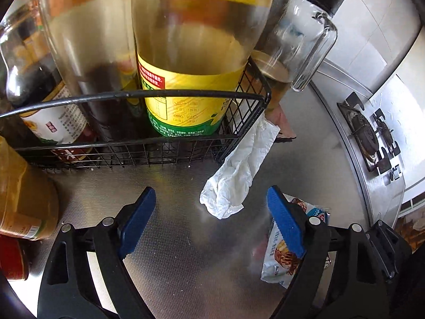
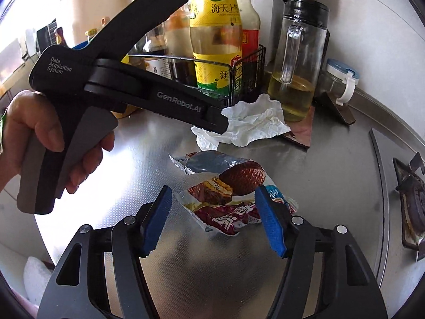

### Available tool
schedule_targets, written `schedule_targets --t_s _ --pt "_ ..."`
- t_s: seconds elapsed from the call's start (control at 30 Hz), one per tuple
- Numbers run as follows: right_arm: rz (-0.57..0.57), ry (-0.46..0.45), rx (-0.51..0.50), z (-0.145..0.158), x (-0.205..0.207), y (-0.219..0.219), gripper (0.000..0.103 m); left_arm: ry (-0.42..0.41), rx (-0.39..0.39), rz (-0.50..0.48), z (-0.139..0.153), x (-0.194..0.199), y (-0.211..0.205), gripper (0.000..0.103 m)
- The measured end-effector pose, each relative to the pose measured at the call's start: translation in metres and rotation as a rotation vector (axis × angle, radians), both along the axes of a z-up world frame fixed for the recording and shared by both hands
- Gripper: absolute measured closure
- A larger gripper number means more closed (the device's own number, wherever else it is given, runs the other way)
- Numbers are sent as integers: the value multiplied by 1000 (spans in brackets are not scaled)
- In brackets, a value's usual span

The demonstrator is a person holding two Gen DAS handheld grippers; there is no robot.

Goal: Collect trash
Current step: 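Grasp the white tissue with the left tool while the right tool grasps the snack packet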

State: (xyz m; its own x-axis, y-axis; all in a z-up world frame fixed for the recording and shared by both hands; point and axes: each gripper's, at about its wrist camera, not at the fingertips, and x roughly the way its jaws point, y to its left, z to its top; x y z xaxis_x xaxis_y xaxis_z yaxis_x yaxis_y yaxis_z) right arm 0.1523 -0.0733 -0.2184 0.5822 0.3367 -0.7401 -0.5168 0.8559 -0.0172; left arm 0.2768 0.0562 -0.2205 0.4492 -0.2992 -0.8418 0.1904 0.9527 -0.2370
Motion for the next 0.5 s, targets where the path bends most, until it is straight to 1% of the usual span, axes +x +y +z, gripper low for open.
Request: schedule_targets --t_s 0.03,0.07,0.1,0.17,0.2,0.23,0.27,0.33,0.37,0.43,0.5 --pt "-1 5 -7 -2 1 1 37 5 -3 -1 -3 2 -1 24" --pt "-4 8 -19 -5 2 2 41 10 -6 -3 -6 3 -1 25" --pt "-4 20 -30 -8 4 3 53 16 -9 -8 -9 6 -2 31" --pt "-11 46 -25 -12 6 3 66 16 -13 -17 -12 7 -4 37" --pt "-12 53 -29 -14 5 3 77 8 -13 -23 -12 7 -5 43" --pt "-11 60 -38 -16 5 3 84 4 -16 -28 -12 7 -5 47" --pt "-16 72 -44 -18 5 2 93 5 -19 -31 -12 8 -5 51" --pt "-30 96 -37 -22 4 -2 95 8 -17 -41 -13 9 -6 75" --pt "-33 99 -32 -22 3 -4 95 7 -11 -47 -13 8 -8 80" --pt "-43 110 -20 -23 -1 -10 96 3 -2 -68 -15 7 -14 96" --pt "-59 122 0 -23 -2 -17 97 -13 2 -82 -15 2 -15 98"
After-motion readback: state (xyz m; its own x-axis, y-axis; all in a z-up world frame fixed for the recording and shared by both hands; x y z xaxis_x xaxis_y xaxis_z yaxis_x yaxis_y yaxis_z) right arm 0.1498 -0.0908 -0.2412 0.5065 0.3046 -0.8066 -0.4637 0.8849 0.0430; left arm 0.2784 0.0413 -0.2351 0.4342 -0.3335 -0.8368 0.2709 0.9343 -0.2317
